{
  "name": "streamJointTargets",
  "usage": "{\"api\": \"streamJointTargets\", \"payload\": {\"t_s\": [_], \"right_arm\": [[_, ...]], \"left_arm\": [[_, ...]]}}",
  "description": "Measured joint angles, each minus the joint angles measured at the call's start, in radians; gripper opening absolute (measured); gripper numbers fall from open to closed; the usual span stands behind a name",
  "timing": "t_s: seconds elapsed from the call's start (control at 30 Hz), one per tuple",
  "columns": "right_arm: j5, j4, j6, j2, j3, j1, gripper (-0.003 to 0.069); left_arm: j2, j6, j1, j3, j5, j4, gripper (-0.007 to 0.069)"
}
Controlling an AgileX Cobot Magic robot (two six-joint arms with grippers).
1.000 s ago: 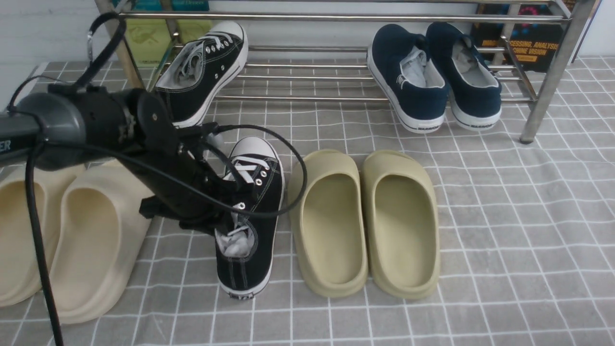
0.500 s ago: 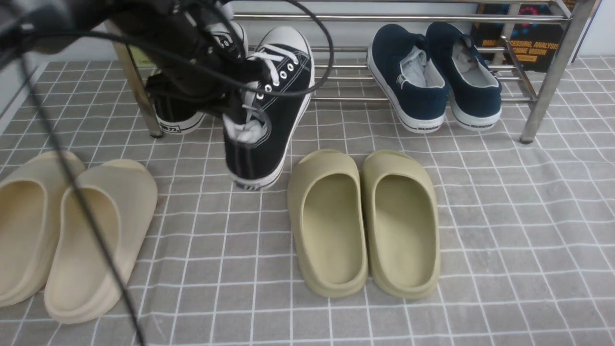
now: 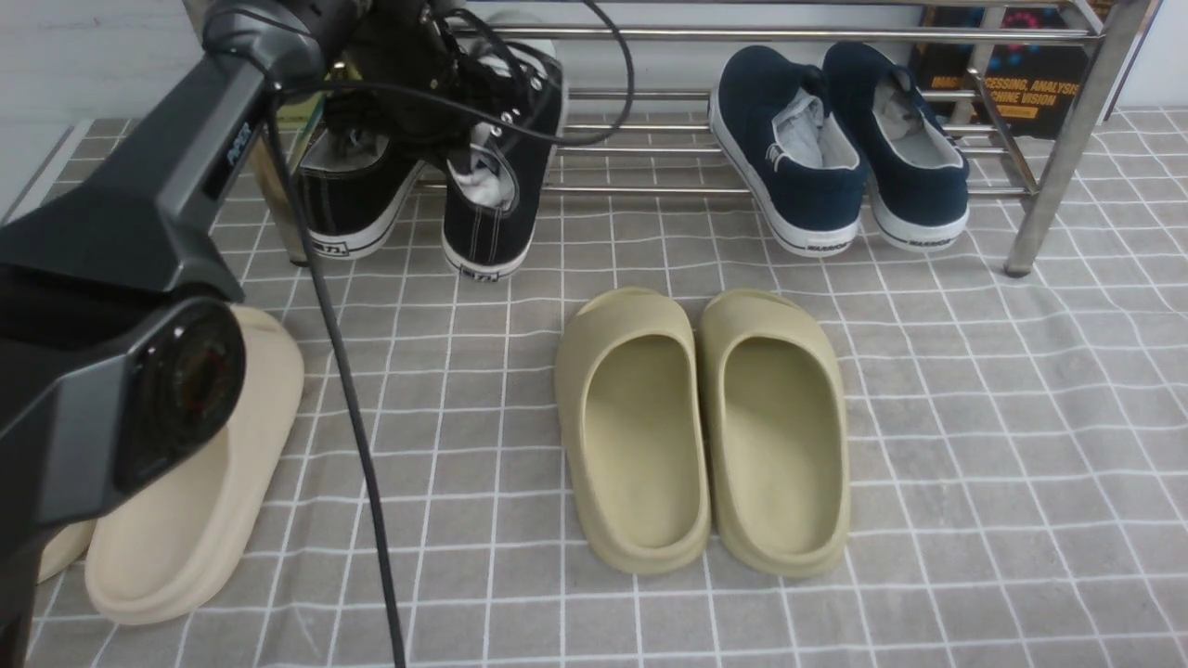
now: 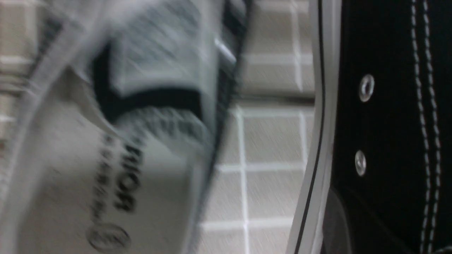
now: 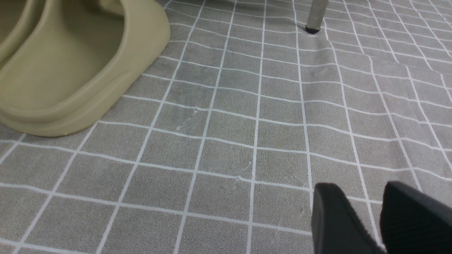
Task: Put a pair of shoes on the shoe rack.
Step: Use the left arm to put a shoe into the shoe rack
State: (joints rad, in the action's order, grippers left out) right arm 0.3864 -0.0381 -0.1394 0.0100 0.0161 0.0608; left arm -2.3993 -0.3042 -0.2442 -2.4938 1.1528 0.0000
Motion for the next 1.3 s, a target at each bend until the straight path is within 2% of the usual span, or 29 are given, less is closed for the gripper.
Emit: {"api": "streamJointTargets", "payload": {"t_s": [0.17, 0.3, 0.33, 0.43, 0.6, 0.67, 0.9, 1.07, 1.13, 1.2, 1.3], "right_arm": [[0.000, 0.000, 0.000, 0.000, 0.000, 0.000, 0.0239], [0.000, 0.000, 0.000, 0.000, 0.000, 0.000, 0.0239], [0.000, 0.000, 0.000, 0.000, 0.000, 0.000, 0.0239], [0.000, 0.000, 0.000, 0.000, 0.000, 0.000, 0.0239], [0.000, 0.000, 0.000, 0.000, 0.000, 0.000, 0.0239], [0.000, 0.000, 0.000, 0.000, 0.000, 0.000, 0.0239], [0.000, 0.000, 0.000, 0.000, 0.000, 0.000, 0.0239], [0.000, 0.000, 0.000, 0.000, 0.000, 0.000, 0.0239], [0.000, 0.000, 0.000, 0.000, 0.000, 0.000, 0.0239], [0.000, 0.000, 0.001, 0.000, 0.000, 0.000, 0.0239], [0.001, 0.000, 0.001, 0.000, 0.000, 0.000, 0.0239]], "left_arm": [[-0.031, -0.003, 0.000, -0.001, -0.035, 0.024, 0.0015], [-0.036, -0.003, 0.002, -0.001, -0.087, 0.035, 0.0126], [-0.036, -0.003, 0.002, -0.002, -0.091, 0.035, 0.0134], [-0.036, 0.001, 0.002, -0.006, -0.160, 0.041, 0.0266], [-0.036, -0.009, 0.004, -0.006, -0.172, 0.045, 0.0349], [-0.031, -0.052, 0.004, -0.006, -0.169, 0.045, 0.0381], [0.031, -0.053, 0.003, -0.007, -0.105, 0.037, 0.0388], [0.110, 0.008, 0.001, -0.012, -0.008, 0.013, 0.0357], [0.147, 0.078, 0.001, -0.012, 0.079, -0.010, 0.0321], [0.157, 0.096, 0.001, -0.006, 0.092, -0.024, 0.0303], [0.207, 0.139, 0.000, 0.063, 0.097, -0.068, 0.0229]]}}
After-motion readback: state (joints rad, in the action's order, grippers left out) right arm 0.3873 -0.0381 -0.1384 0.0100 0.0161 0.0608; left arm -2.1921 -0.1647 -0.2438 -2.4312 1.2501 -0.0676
